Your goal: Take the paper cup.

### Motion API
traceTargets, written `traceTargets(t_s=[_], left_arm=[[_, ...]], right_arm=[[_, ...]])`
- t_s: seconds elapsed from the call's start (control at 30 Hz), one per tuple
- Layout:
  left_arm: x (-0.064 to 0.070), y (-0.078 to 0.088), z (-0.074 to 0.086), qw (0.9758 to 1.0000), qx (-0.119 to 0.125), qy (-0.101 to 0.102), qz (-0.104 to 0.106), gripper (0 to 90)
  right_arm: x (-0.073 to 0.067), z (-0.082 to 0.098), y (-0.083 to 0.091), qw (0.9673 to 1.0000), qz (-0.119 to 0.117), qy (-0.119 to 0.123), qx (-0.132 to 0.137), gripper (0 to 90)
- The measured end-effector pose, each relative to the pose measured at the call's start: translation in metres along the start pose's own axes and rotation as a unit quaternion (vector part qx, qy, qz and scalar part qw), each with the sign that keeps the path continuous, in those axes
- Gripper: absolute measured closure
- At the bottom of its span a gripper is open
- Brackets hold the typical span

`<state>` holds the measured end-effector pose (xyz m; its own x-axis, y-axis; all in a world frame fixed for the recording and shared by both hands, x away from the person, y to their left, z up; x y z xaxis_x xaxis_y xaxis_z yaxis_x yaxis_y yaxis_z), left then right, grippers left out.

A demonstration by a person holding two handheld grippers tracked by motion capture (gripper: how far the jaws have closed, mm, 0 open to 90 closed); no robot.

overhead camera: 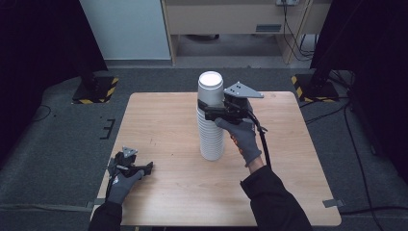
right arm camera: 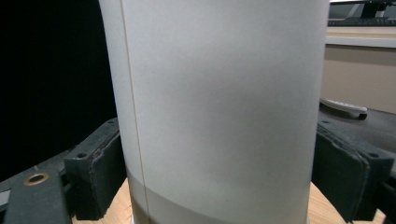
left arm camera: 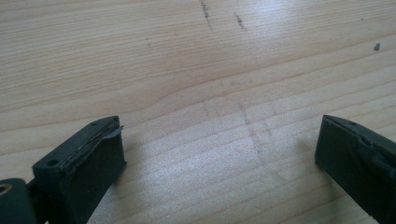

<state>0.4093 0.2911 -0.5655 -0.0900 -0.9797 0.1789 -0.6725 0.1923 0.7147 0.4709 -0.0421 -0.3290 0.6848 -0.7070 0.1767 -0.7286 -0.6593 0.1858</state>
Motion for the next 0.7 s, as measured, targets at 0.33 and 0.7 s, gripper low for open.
traceTargets(t_s=[0.33,0.7], left_arm=[[0.000,0.000,0.000,1.0000,0.000,0.000,0.000,0.4],[0.000,0.000,0.000,1.0000,0.000,0.000,0.000,0.4]], right_arm=[[0.001,-0.004,0.002,0.9997,0.001,-0.003,0.025,14.1],[0.003,-0.014,0.003,0.9996,0.001,0.001,0.028,14.1]])
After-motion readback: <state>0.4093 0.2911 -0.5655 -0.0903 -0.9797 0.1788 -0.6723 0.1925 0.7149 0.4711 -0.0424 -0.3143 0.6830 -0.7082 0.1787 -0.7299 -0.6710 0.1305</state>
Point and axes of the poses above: each handheld gripper's, and its own axes: y roughly backward along the jaws, z roughly out of its underside, x roughly to its right, the point moved 4 cm from there along -y, roughly forward along the jaws, and after that the axes turned 15 degrees about y, right-handed, at the moved point
